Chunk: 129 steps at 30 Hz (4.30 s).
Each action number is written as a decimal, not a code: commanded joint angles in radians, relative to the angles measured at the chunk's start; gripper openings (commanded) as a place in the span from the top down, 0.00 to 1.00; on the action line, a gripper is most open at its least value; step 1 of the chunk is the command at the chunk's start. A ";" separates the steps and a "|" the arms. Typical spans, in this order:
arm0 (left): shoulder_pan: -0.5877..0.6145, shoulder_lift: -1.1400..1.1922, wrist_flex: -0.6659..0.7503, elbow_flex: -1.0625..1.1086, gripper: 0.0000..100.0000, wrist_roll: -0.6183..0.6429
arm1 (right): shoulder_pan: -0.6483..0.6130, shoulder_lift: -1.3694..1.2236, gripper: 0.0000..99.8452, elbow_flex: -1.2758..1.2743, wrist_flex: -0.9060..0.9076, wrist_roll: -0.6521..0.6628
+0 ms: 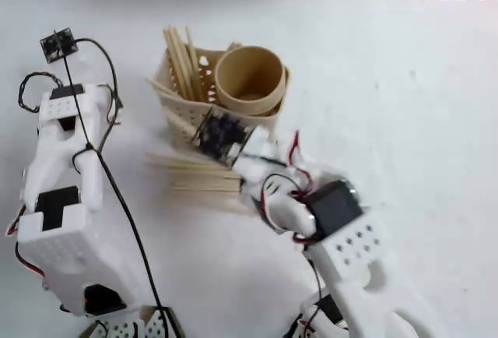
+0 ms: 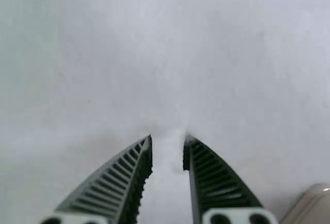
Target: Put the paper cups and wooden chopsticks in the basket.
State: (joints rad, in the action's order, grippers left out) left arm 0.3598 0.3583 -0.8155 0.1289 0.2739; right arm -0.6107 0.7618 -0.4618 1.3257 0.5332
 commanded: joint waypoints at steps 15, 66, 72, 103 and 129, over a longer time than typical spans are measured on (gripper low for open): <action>0.010 -0.008 0.017 -0.009 0.88 0.000 | 0.005 -0.478 0.98 0.554 -0.839 -0.483; 0.010 -0.008 0.041 -0.005 0.88 0.000 | -0.219 -0.429 0.89 -0.092 -0.257 0.121; 0.010 -0.008 0.044 -0.005 0.88 0.000 | -0.173 -0.561 0.89 -0.241 -0.455 0.181; 0.010 -0.008 0.046 -0.008 0.88 0.000 | -0.117 -0.634 0.98 -0.219 -0.398 0.092; 0.010 -0.007 0.046 -0.006 0.88 0.000 | -0.096 -0.297 0.99 0.557 -0.708 -0.267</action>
State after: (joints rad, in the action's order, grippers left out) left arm 0.3629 0.3583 -0.7879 0.1289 0.2739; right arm -0.7058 0.5639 -0.0015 0.8055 0.2754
